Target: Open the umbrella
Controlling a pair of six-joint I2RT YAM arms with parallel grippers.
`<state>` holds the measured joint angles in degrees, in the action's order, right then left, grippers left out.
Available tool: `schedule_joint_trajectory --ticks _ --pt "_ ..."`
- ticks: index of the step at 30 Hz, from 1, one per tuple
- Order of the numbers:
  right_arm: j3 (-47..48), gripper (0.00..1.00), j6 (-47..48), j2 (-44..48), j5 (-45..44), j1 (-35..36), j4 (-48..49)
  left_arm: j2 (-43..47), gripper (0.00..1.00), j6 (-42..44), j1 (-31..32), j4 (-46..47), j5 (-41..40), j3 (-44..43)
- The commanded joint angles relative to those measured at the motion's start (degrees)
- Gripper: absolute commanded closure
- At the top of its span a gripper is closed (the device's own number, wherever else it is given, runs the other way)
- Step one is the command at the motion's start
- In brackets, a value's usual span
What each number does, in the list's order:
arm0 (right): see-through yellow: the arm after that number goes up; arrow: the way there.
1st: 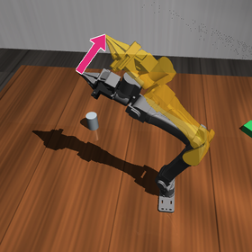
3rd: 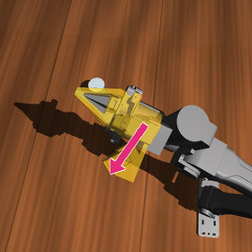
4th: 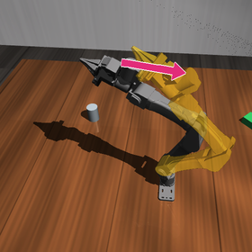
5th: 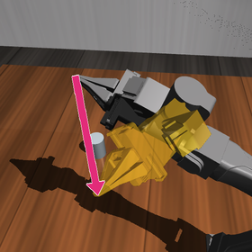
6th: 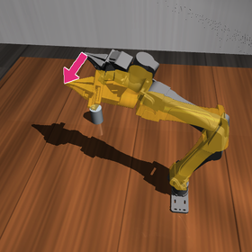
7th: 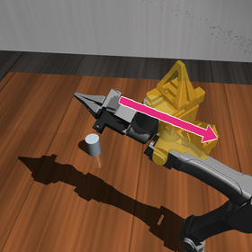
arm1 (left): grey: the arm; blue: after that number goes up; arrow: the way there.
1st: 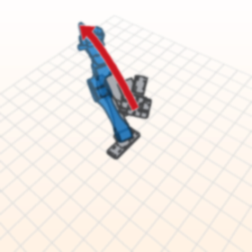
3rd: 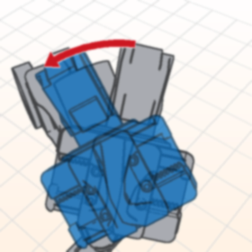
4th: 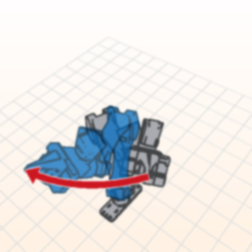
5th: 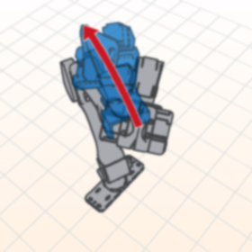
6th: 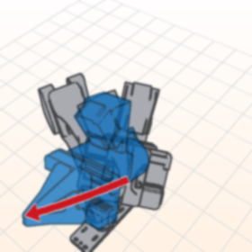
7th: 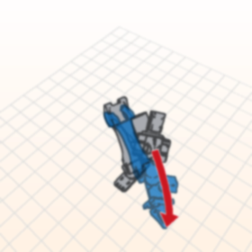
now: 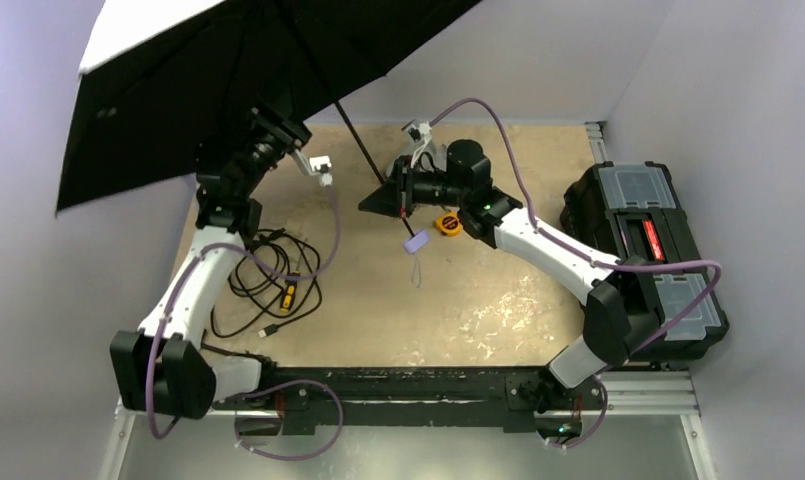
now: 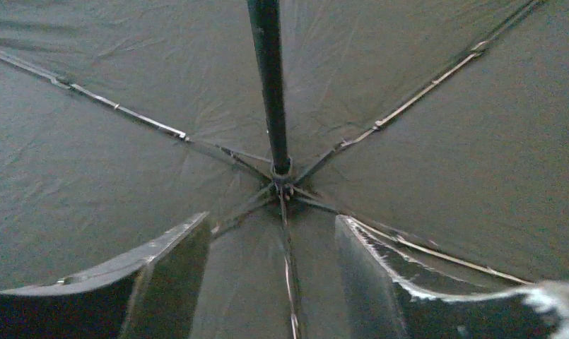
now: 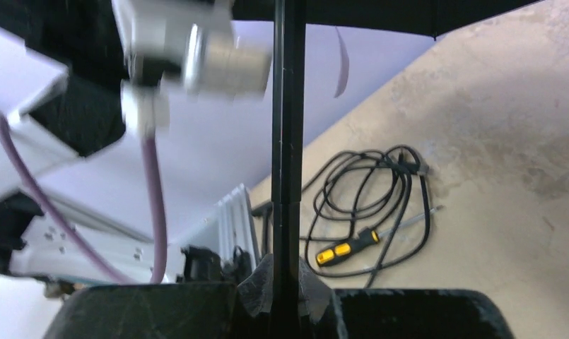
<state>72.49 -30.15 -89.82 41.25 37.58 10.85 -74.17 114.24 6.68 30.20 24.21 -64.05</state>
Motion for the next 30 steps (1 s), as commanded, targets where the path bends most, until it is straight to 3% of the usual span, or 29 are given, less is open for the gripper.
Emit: schedule_joint_trajectory --ticks 1,7,11,15,19,25,30 --pt "-0.5 1.0 -11.9 3.5 -2.9 -0.1 23.4 6.9 0.31 -0.4 1.5 -9.1 4.6 5.5" --pt "-2.8 1.0 -9.0 2.6 -3.7 -0.1 26.5 15.2 0.28 -4.8 4.9 -13.8 3.6 13.9" --pt "-8.2 1.0 -6.7 2.6 -8.4 -0.1 32.8 23.0 0.23 -17.5 5.2 -22.5 0.3 14.8" --pt "-9.7 1.0 -4.9 0.0 -8.5 -0.1 35.8 31.6 0.1 -39.7 5.2 -47.0 -0.7 6.4" --pt "-13.2 1.0 -3.0 0.5 -15.9 -0.5 37.7 35.6 0.0 -56.3 5.2 -69.0 5.0 0.2" --pt "-21.3 1.0 -1.5 6.1 -30.9 -1.4 36.5 42.3 0.0 -66.1 5.2 -75.2 3.4 5.7" --pt "-23.7 1.0 4.6 9.2 -42.2 -1.5 31.7 42.2 0.0 -67.4 5.2 -78.8 2.0 7.0"
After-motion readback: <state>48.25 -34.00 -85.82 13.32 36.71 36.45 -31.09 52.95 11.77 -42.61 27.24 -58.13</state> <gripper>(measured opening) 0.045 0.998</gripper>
